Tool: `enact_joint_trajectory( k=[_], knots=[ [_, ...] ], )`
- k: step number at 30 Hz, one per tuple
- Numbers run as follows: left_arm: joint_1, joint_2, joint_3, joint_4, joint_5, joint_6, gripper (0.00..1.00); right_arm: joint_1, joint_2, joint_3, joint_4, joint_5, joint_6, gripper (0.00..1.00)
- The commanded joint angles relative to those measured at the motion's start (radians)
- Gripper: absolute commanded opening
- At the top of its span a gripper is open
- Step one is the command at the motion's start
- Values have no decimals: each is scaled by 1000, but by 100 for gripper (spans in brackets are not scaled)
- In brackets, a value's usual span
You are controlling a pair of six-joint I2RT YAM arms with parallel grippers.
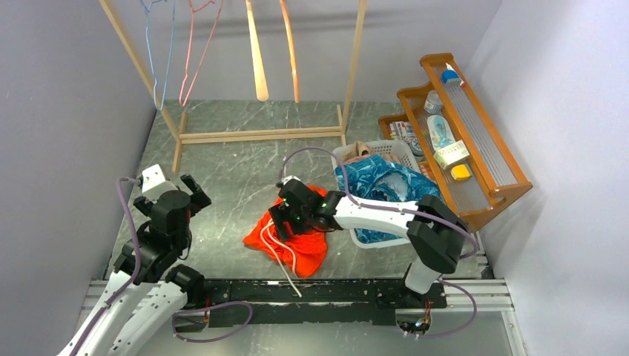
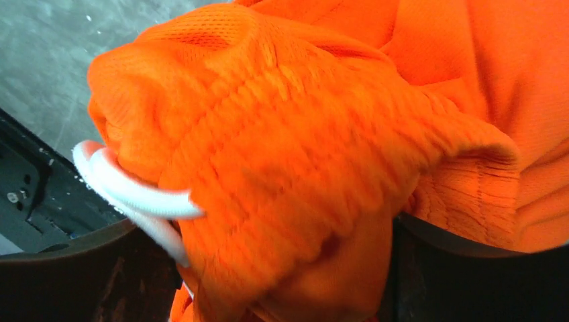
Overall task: Remove the shorts from the hanger
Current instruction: Pick up the shorts at the center of the board.
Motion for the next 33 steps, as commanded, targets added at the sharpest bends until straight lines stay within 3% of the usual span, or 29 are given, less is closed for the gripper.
enact_joint_trajectory(
  k=[1, 2, 3, 14, 16, 19, 25, 30, 33],
  knots=[
    [2, -23, 23, 6, 7, -10, 96, 56, 51, 62, -42, 1, 32, 89],
    [2, -24, 23, 7, 6, -10, 96, 66, 61, 66, -32, -5, 30, 98],
    [2, -27, 23, 5, 5, -12, 96, 76, 77, 72, -28, -7, 29, 100],
    [2, -36, 23, 0, 8, -15, 96, 190, 352, 89, -87, 432, 127, 100],
    [2, -41, 23, -3, 7, -17, 96, 194, 372, 77, -66, 461, 123, 92],
    [2, -45, 21, -5, 7, -20, 96, 195, 366, 34, -16, 503, 120, 64],
    [2, -45, 21, -8, 2, -24, 96, 195, 292, -19, 26, 666, 105, 20],
    [2, -42, 22, -11, 2, -29, 96, 181, 119, -68, 106, 717, 29, 4],
    [3, -39, 21, -11, 3, -28, 96, 164, -39, -85, 167, 696, -15, 2]
  ],
)
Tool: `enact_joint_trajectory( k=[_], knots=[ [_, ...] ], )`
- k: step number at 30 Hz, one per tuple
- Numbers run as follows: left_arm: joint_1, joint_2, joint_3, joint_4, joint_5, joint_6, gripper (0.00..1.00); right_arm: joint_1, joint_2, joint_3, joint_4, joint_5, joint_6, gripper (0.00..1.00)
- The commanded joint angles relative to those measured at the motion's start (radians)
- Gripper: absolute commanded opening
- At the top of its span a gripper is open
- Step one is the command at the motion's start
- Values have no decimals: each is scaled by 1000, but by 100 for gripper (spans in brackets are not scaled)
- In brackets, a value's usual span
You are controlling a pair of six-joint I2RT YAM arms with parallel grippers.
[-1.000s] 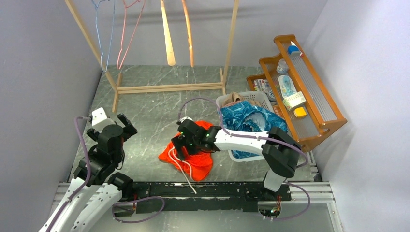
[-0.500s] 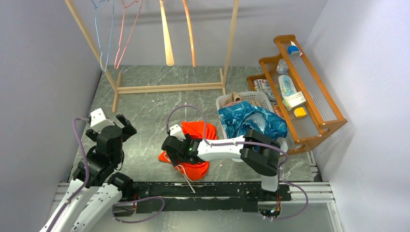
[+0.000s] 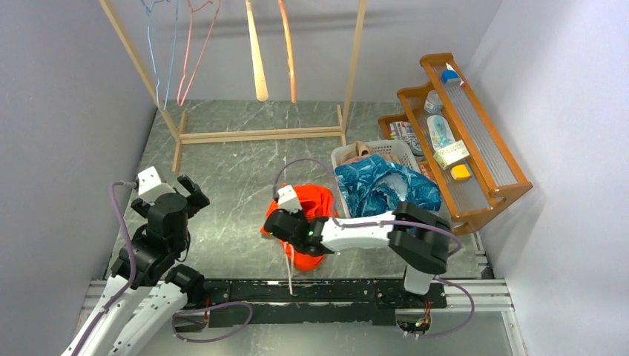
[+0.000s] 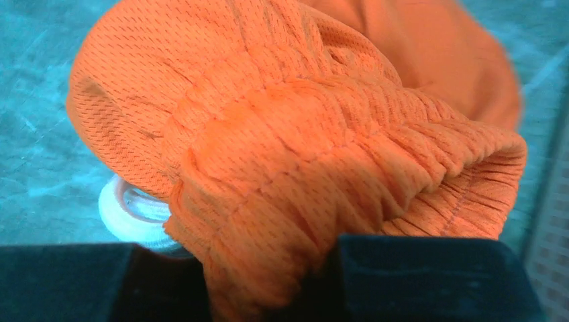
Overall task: Remove the shorts from the hanger
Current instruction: Pick up the shorts at the center of the board, then place the shorts in the basket.
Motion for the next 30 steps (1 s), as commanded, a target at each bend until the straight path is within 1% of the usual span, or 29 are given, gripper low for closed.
enact_joint_trajectory(
  k=[1, 3, 6, 8, 9, 14, 19, 24, 27, 30],
  knots=[
    [2, 0, 22, -8, -2, -11, 96, -43, -216, -40, 25, 97, -107, 2],
    [2, 1, 22, -9, -4, -13, 96, -55, -310, -36, 49, 89, -145, 2],
    [3, 5, 21, -10, -5, -14, 96, -103, -436, -1, 29, 35, -173, 1],
    [3, 8, 23, -10, -5, -13, 96, -148, -501, 8, 2, -9, -166, 1],
    [3, 9, 23, -10, -6, -13, 96, -168, -534, 40, -12, -16, -163, 1],
    [3, 12, 23, -9, -3, -13, 96, -249, -675, 109, -66, -23, -185, 0],
    [3, 12, 23, -8, -2, -10, 96, -257, -770, 219, -115, 55, -267, 0],
    [3, 15, 24, -7, -1, -8, 96, -258, -827, 343, -107, 150, -388, 1],
    [3, 18, 23, -5, 2, -5, 96, -257, -832, 407, -80, 209, -471, 1],
    [3, 22, 23, -2, 5, -2, 96, -258, -816, 449, -48, 300, -568, 2]
  ],
)
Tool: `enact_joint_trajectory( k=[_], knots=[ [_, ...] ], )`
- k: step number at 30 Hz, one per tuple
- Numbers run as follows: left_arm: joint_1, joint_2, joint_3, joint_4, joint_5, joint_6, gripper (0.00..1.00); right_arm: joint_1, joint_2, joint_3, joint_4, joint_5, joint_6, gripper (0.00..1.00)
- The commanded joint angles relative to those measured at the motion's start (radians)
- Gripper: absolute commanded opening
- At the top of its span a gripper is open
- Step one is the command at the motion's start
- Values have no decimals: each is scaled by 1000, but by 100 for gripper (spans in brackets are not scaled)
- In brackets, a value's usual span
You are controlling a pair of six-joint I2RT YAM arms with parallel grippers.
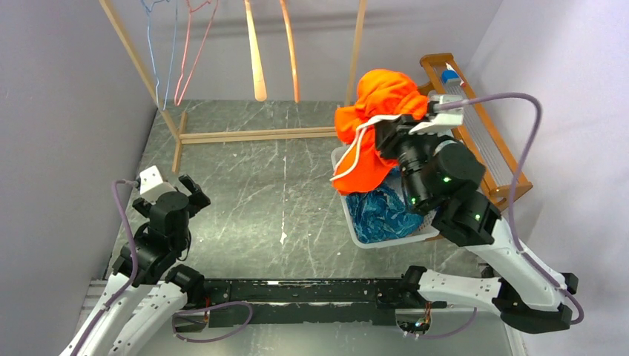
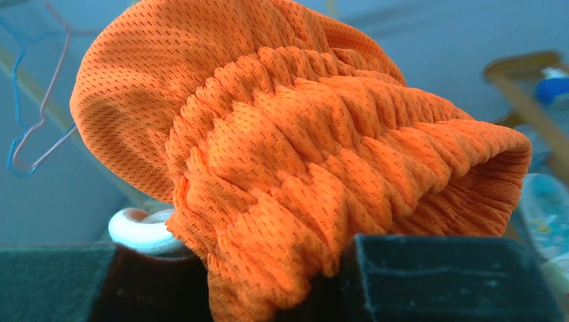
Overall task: Remove the shorts from the hanger
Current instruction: Place the shorts in the basket.
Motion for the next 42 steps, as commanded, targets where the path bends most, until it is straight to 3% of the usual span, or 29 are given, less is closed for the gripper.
enact_joint_trajectory(
  k=[1, 5, 8, 13, 21, 28, 35, 40, 41, 42],
  knots=[
    [4, 10, 23, 3, 6, 5, 96, -2, 17, 77, 82, 182, -202, 2],
    [3, 12, 23, 3, 7, 5, 96, -3, 57, 104, 73, 313, -293, 0],
    [3, 13, 21, 7, 8, 9, 96, -4, 37, 25, 116, 367, -330, 0],
    [3, 16, 21, 9, 12, 11, 96, -46, -13, -173, -49, 461, -105, 0],
    [3, 31, 13, 35, 34, 37, 96, -372, 60, -431, -294, 33, 302, 0],
    [2, 46, 26, 11, 33, 19, 96, -635, 128, -634, -192, -217, 413, 0],
    [2, 19, 20, 14, 29, 20, 95, -674, 220, -759, -86, -415, 470, 15],
    [3, 19, 20, 18, 36, 24, 95, -673, 177, -682, -160, -349, 450, 19],
    [3, 22, 20, 18, 36, 24, 95, -674, 150, -666, -172, -337, 439, 22],
    [4, 25, 21, 16, 34, 24, 95, -674, 125, -651, -183, -325, 431, 33]
  ],
)
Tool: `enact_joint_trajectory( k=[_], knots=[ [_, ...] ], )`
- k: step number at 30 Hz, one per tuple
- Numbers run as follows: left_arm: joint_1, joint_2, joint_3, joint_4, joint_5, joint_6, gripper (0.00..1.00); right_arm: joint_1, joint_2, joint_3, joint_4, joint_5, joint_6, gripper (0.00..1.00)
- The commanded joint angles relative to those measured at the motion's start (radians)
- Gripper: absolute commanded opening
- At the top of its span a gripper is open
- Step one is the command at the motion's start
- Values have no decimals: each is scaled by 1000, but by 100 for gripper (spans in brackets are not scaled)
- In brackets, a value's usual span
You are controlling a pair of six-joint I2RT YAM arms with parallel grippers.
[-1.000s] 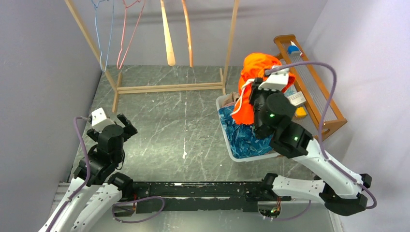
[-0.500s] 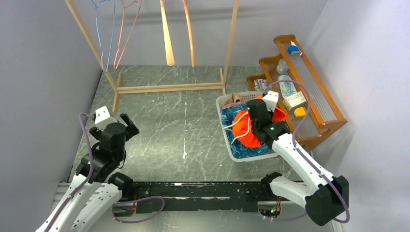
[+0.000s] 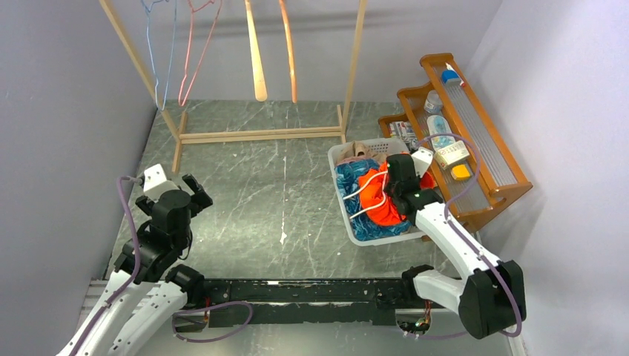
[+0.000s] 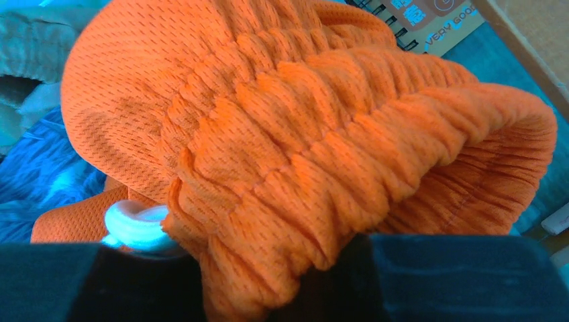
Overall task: Remove the shorts from the hanger
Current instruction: Place the shorts in the basket.
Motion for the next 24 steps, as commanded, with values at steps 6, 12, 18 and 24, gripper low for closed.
enact_joint_trajectory(
  k=[6, 12, 18, 24],
  knots=[
    [4, 6, 25, 5, 8, 4, 95, 5, -162, 128, -167, -55, -42, 47],
    [3, -4, 23, 7, 7, 2, 95, 5, -182, 195, -148, -190, -109, 58],
    [3, -6, 25, 1, 4, -4, 95, 6, -131, 122, -77, -334, -118, 40],
    [3, -10, 25, 0, 5, -3, 95, 6, 117, 39, -41, -426, -107, 27]
  ],
)
